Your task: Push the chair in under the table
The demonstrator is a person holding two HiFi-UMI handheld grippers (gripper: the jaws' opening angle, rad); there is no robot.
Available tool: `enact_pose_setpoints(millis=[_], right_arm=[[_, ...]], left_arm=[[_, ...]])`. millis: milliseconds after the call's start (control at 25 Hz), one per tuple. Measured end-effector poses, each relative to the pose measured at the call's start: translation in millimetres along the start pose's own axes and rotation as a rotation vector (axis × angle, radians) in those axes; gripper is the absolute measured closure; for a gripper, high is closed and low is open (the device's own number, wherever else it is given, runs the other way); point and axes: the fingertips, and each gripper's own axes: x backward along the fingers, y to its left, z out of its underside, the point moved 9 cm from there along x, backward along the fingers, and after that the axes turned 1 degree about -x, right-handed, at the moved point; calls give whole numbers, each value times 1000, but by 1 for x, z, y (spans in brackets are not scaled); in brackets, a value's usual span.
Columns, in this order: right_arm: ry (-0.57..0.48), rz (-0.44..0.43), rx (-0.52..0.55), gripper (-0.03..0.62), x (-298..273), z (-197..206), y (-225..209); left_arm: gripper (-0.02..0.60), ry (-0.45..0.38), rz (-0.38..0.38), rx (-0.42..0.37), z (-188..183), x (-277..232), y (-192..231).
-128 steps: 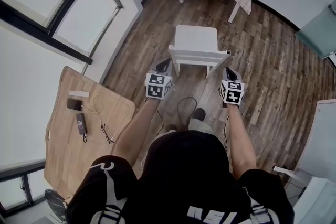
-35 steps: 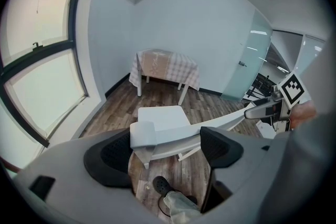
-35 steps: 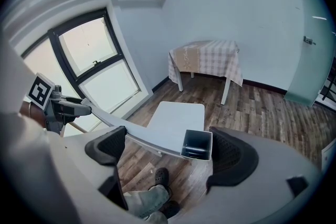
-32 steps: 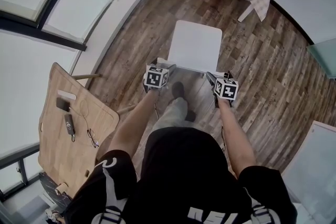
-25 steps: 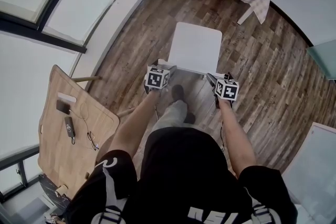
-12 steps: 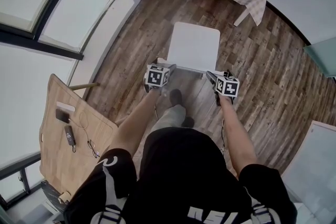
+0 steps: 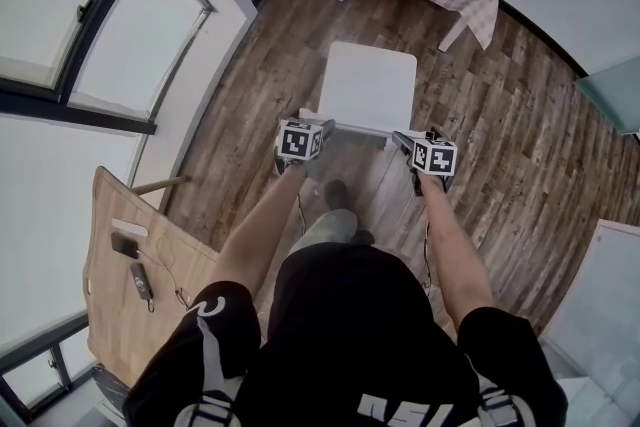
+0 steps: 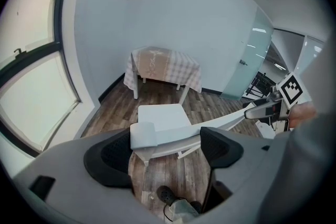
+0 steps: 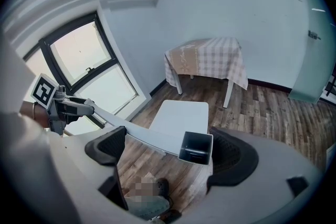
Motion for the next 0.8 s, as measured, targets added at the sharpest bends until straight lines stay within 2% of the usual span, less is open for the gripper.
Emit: enact_pose_setpoints(millis=[400,640,800], right_arm=[[-12,19,-31,82,-23,-25,-8],[-6,132,-4,94,-19,-47,-7],[-3,153,-10,100,-18,-56,-9]], left_arm=[[189,15,37,-46,-37,-26,18],[189,25,53,-65,-56,-38,23],[189,39,72,-87,-66,-44,24]])
